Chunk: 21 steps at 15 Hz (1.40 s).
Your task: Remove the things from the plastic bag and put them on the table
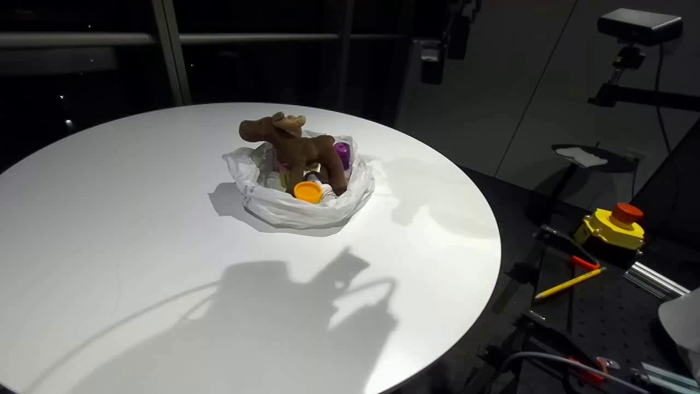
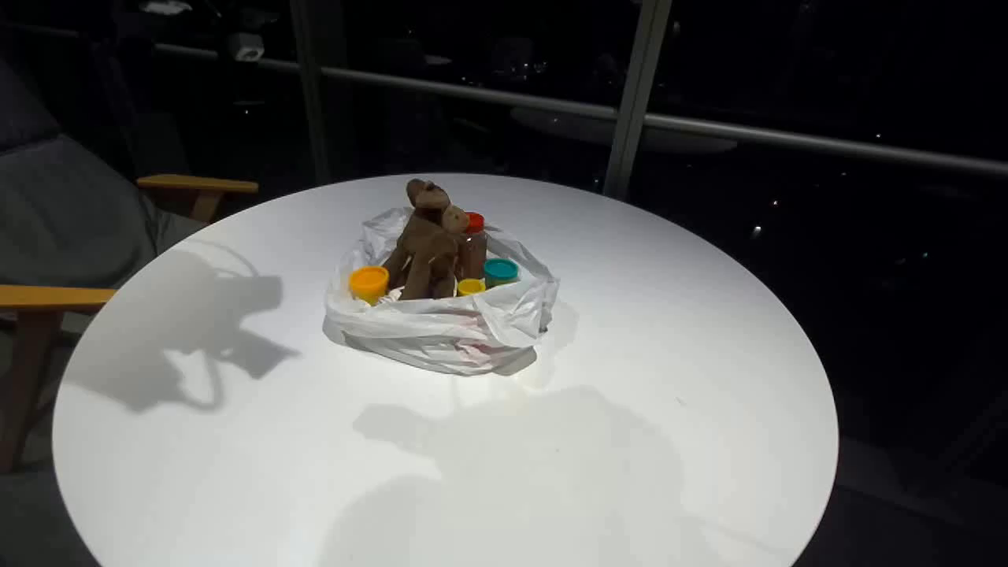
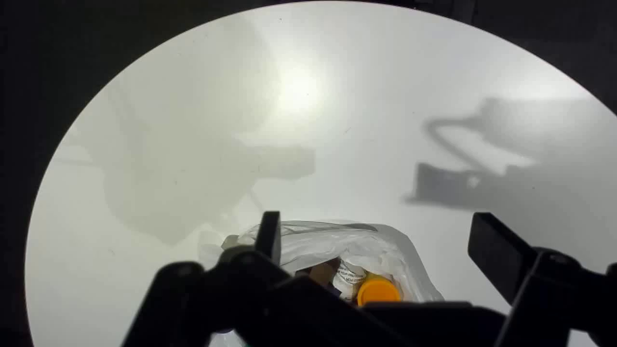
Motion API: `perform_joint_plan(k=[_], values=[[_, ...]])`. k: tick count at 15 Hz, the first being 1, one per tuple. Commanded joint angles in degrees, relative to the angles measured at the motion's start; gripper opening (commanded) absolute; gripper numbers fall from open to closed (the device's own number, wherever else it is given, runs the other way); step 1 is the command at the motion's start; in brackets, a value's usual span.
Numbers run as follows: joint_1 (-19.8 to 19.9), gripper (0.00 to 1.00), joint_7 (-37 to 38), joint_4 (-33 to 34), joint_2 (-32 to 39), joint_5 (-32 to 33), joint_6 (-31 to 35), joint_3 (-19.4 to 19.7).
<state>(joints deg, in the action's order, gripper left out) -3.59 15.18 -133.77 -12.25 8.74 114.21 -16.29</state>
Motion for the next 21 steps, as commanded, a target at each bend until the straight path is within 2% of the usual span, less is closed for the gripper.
perform_joint_plan(k=[1, 13, 15, 21], values=[[-1.74, 1.00, 0.31, 0.27, 0.12, 0.38, -0.12, 1.65], [-1.53, 1.00, 0.03, 1.35, 0.77, 0.28, 0.86, 1.90], [-1.41, 1.00, -2.07, 4.22, 4.20, 0.17, 2.26, 2.83], [-1.04, 1.00, -10.17, 14.01, 18.58, -1.25, 12.49, 7.06]])
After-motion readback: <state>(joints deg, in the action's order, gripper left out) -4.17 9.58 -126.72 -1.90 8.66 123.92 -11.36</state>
